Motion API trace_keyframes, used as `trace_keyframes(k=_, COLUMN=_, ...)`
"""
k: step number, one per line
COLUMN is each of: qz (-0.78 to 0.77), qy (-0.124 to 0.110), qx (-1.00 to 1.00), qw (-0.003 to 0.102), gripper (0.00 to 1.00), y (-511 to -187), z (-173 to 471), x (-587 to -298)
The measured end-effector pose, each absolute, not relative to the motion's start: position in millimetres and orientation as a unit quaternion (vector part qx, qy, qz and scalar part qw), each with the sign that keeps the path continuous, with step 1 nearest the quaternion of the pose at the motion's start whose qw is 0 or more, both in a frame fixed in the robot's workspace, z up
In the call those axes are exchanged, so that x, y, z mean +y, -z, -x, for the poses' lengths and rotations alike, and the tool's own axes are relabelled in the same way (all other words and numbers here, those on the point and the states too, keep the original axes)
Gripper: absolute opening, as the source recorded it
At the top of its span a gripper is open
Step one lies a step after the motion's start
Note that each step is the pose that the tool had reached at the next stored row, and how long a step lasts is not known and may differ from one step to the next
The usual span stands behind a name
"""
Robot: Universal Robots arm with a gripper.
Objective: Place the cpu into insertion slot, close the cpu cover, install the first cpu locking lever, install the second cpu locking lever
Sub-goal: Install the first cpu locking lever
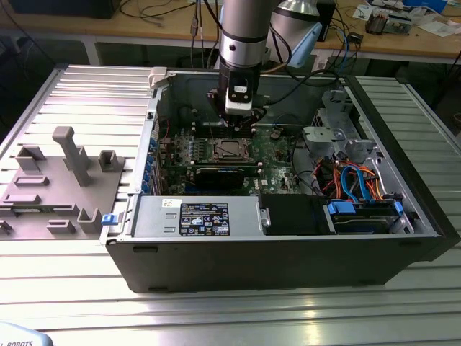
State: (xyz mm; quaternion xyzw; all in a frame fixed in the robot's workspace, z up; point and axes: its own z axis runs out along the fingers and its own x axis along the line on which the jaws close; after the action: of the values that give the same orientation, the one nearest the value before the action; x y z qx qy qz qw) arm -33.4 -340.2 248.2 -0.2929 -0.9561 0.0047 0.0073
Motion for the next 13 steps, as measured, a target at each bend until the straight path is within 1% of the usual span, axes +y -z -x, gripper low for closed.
trace_keyframes(k=13, qz=0.287, qy=-0.005, qx=-0.958, qw=0.007, gripper=0.11, y=-248.2, z=33.4, x=-340.2)
